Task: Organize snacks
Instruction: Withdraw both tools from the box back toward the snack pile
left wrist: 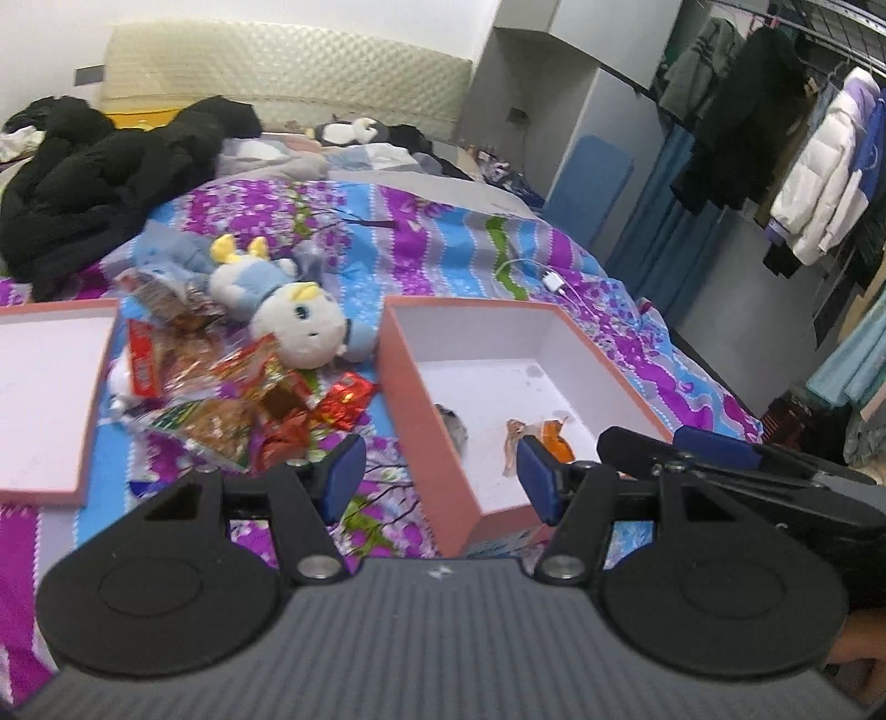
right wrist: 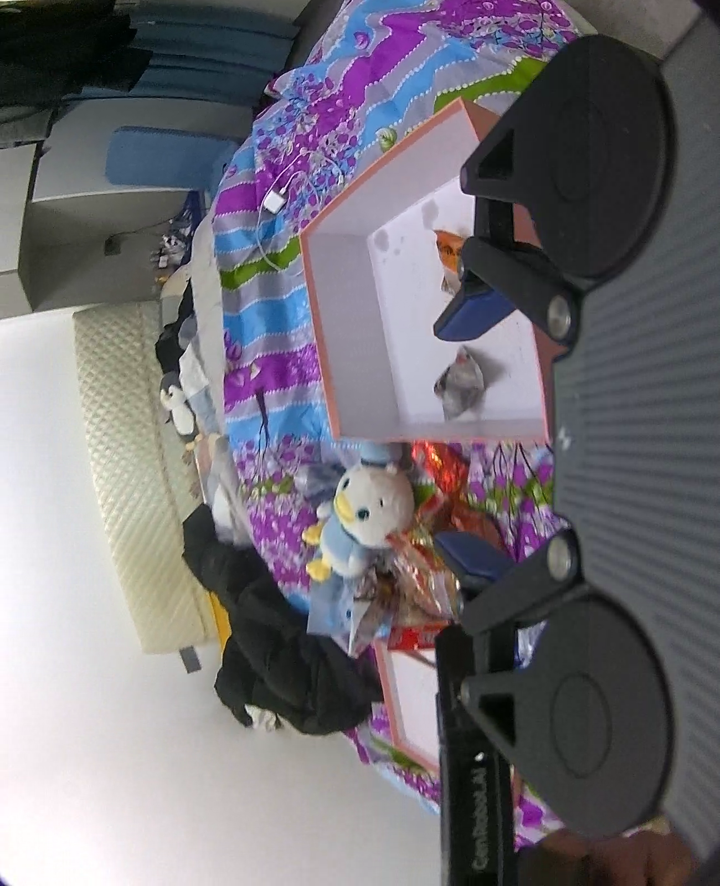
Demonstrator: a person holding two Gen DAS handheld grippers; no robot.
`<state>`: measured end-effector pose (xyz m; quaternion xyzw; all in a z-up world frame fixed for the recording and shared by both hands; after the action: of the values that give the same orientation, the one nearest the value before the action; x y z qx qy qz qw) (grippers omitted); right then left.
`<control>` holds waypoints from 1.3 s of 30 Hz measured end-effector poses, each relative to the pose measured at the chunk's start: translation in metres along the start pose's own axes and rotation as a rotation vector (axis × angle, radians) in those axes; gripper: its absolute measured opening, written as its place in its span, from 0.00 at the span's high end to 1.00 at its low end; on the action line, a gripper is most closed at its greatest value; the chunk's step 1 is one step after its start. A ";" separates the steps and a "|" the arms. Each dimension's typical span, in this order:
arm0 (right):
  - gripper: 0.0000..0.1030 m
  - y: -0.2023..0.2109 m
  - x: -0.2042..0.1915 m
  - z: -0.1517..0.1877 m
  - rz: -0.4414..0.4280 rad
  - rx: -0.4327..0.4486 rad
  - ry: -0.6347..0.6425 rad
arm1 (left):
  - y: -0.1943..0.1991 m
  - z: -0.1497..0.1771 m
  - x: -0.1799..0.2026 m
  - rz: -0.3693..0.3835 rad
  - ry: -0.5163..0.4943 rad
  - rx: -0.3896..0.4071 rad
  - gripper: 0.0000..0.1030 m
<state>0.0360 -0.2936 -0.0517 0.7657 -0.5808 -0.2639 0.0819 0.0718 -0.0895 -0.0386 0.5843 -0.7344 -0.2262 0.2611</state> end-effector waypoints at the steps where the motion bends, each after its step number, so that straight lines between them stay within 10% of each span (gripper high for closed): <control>1: 0.25 0.002 -0.005 0.002 -0.009 0.002 0.005 | 0.006 0.005 -0.005 -0.005 0.008 0.000 0.36; 39: 0.25 -0.023 -0.055 0.055 -0.108 -0.105 0.058 | 0.016 0.054 -0.075 -0.140 0.103 -0.084 0.36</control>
<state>0.0180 -0.2248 -0.0917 0.7979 -0.5213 -0.2758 0.1246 0.0388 -0.0112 -0.0788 0.6336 -0.6673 -0.2441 0.3062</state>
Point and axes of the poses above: each gripper's, at about its wrist camera, not at the fingertips, and y roughly against the way its jaws point, x to its right, z to its underside, the point moved 2 cm from there along -y, roughly the way its jaws point, and after that the axes turned 14 degrees about -z, right-handed, at the moved point
